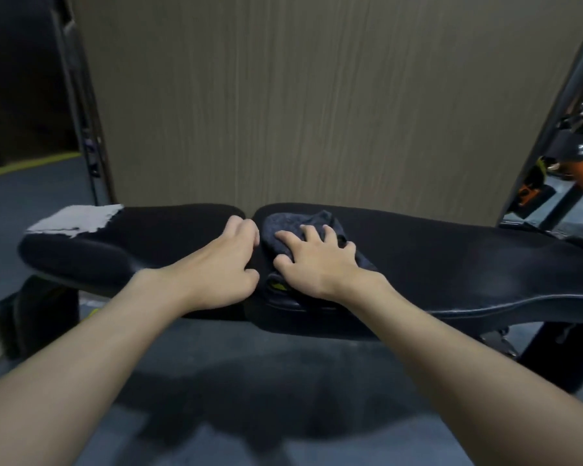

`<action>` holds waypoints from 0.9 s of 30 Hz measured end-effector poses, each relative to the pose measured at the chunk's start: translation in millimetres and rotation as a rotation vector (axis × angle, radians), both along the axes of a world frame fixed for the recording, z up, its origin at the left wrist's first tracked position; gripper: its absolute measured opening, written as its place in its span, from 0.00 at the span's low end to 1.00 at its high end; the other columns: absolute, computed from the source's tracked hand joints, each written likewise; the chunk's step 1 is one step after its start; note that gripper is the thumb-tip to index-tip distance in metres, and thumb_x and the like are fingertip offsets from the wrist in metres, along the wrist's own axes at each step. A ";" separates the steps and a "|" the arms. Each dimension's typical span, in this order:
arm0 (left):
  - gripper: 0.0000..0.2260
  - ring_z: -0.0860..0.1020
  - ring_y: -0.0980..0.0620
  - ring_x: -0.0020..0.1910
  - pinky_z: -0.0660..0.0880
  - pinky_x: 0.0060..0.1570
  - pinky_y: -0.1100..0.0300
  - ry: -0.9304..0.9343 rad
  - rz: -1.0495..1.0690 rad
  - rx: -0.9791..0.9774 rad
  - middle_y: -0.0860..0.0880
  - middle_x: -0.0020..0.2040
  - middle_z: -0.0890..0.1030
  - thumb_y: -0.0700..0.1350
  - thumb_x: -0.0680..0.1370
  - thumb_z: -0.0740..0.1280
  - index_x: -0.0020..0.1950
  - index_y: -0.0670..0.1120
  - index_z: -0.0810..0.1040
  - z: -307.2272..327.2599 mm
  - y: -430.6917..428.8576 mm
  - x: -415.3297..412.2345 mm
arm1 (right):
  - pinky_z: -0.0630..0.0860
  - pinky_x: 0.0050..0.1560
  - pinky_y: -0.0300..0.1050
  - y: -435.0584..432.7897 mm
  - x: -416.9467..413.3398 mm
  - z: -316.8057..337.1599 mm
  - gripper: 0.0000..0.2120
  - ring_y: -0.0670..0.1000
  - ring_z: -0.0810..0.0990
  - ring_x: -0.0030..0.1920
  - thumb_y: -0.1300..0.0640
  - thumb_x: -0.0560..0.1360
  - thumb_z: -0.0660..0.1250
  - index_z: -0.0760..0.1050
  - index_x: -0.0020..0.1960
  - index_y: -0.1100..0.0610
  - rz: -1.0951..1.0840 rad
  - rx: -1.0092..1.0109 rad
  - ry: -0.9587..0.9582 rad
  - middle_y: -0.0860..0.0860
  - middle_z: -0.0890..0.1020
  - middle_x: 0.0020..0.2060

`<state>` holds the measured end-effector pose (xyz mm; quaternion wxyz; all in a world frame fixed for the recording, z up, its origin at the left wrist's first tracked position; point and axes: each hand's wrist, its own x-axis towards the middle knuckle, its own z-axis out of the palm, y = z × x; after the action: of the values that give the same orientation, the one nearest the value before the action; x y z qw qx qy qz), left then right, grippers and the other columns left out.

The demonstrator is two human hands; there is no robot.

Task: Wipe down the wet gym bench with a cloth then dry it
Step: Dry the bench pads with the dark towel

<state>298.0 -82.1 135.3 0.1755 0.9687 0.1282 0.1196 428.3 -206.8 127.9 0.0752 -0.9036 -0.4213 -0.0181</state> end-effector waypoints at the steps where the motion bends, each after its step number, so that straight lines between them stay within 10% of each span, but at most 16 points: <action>1: 0.10 0.77 0.44 0.49 0.76 0.48 0.40 -0.015 -0.001 -0.019 0.54 0.53 0.62 0.43 0.73 0.61 0.50 0.52 0.61 -1.5 4.2 -3.6 | 0.46 0.71 0.73 6.2 -6.1 -1.0 0.27 0.63 0.44 0.79 0.41 0.79 0.49 0.53 0.78 0.39 0.027 0.003 -0.001 0.52 0.52 0.80; 6: 0.11 0.74 0.44 0.48 0.73 0.51 0.40 -0.131 0.012 -0.098 0.52 0.52 0.63 0.34 0.74 0.56 0.50 0.50 0.63 -2.1 8.1 -4.6 | 0.50 0.73 0.68 -6.0 -27.6 -5.3 0.27 0.58 0.48 0.79 0.39 0.77 0.49 0.55 0.76 0.35 0.162 0.063 -0.066 0.49 0.56 0.79; 15: 0.11 0.74 0.54 0.59 0.70 0.61 0.50 -0.267 -0.027 -0.187 0.56 0.58 0.76 0.50 0.81 0.53 0.58 0.54 0.72 3.8 -10.4 15.8 | 0.60 0.67 0.66 -67.4 -30.0 -7.3 0.30 0.58 0.56 0.77 0.31 0.73 0.48 0.57 0.75 0.34 0.121 0.129 -0.227 0.47 0.61 0.77; 27: 0.30 0.78 0.55 0.56 0.69 0.63 0.54 -0.144 -0.133 -0.391 0.53 0.52 0.82 0.69 0.74 0.46 0.51 0.53 0.82 22.6 -69.7 73.5 | 0.70 0.57 0.66 -103.8 -14.1 -76.3 0.18 0.67 0.76 0.63 0.50 0.77 0.65 0.77 0.66 0.43 0.375 0.539 -0.843 0.57 0.79 0.64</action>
<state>371.5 -151.8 157.9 0.3763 0.9115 0.0722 0.1492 414.2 -310.6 51.6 0.1306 -0.6759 -0.5496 -0.4734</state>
